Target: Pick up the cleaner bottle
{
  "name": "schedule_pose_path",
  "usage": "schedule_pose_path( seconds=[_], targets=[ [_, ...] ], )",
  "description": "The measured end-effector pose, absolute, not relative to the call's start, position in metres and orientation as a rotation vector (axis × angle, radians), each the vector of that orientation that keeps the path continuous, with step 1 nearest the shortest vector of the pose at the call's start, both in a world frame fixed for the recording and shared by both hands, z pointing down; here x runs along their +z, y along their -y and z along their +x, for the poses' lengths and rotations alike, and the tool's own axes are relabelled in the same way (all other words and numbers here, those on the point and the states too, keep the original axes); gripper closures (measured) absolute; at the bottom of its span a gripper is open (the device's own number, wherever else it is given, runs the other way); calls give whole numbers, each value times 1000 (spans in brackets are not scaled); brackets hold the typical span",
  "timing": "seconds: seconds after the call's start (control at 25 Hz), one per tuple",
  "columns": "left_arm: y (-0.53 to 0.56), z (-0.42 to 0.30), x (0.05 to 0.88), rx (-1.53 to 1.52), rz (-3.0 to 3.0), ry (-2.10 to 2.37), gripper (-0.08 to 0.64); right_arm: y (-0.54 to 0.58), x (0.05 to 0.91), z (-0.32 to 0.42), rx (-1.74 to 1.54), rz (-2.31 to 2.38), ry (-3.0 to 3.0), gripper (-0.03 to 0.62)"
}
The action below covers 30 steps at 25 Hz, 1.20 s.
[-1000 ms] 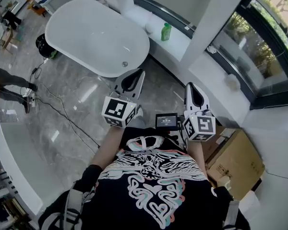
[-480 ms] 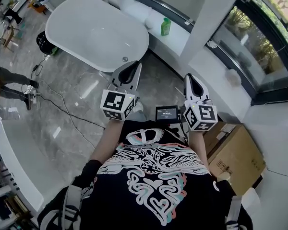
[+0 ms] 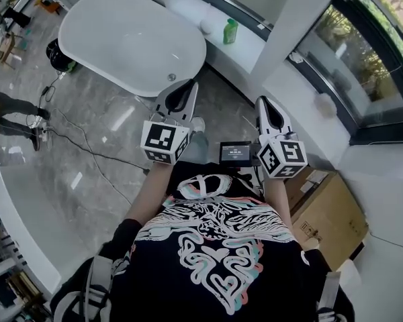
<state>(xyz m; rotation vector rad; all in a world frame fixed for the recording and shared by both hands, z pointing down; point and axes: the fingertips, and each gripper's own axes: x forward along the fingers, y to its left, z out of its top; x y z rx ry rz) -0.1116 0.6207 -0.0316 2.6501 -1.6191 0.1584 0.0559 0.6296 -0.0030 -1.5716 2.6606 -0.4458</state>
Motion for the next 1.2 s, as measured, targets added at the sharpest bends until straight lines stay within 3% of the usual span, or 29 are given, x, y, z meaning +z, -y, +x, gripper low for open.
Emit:
schedule_pose_path(
  seconds=[0.44,1.04,1.2],
  targets=[
    [-511,-115,-23,156,2684,1635,532,-533,13,60,-378,-1732,-2691,563],
    [-267,-135,1,258,2684,1527,531,-308,25,31,-339,-1807,-2748,563],
    [-209,-160,-50,242,2670,1473,532,-251,-36,4,-302,-1853,-2787,563]
  ],
)
